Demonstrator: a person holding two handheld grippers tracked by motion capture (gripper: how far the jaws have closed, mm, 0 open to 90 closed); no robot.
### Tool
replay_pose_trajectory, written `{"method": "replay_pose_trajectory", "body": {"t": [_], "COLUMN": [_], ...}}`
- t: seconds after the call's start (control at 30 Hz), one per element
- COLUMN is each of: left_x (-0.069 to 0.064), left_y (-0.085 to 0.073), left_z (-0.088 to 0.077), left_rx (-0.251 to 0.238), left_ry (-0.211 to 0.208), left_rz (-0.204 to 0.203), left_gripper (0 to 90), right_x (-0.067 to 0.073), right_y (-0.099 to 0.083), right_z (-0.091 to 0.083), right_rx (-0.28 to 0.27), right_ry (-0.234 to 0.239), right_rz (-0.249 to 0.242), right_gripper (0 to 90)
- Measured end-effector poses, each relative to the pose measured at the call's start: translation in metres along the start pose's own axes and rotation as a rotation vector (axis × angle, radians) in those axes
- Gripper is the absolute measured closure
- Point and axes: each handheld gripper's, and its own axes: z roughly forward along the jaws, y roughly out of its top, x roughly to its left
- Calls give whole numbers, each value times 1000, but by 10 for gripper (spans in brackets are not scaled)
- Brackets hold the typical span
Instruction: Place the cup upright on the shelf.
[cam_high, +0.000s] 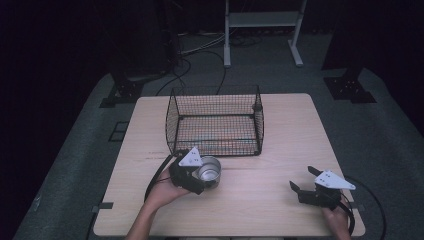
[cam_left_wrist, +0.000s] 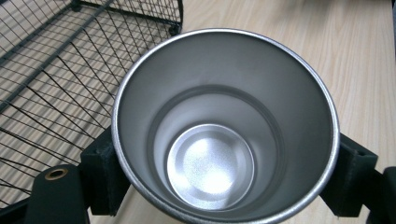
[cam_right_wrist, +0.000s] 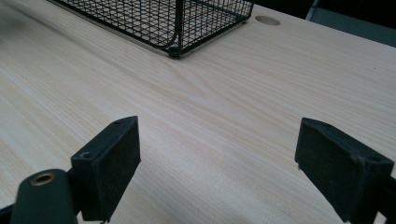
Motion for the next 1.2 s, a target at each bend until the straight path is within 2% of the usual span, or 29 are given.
{"method": "replay_pose_trajectory", "body": {"t": [0.63, 0.87, 0.93, 1.2], "left_x": [15, 26, 29, 41], "left_y": [31, 40, 43, 54], "left_z": [-16, -20, -22, -28], "left_rx": [-20, -8, 2, -5], "left_ry": [-10, -19, -17, -16], "left_rz": [5, -4, 5, -10], "left_gripper": [179, 179, 178, 179], "right_x": [-1, -1, -1, -1], "right_y": [0, 0, 0, 0], "right_z": [0, 0, 0, 0], "right_rx": [-2, 1, 2, 0], "right_ry": [-1, 1, 3, 1], "right_rz": [3, 4, 10, 5], "right_gripper": [135, 135, 135, 135]}}
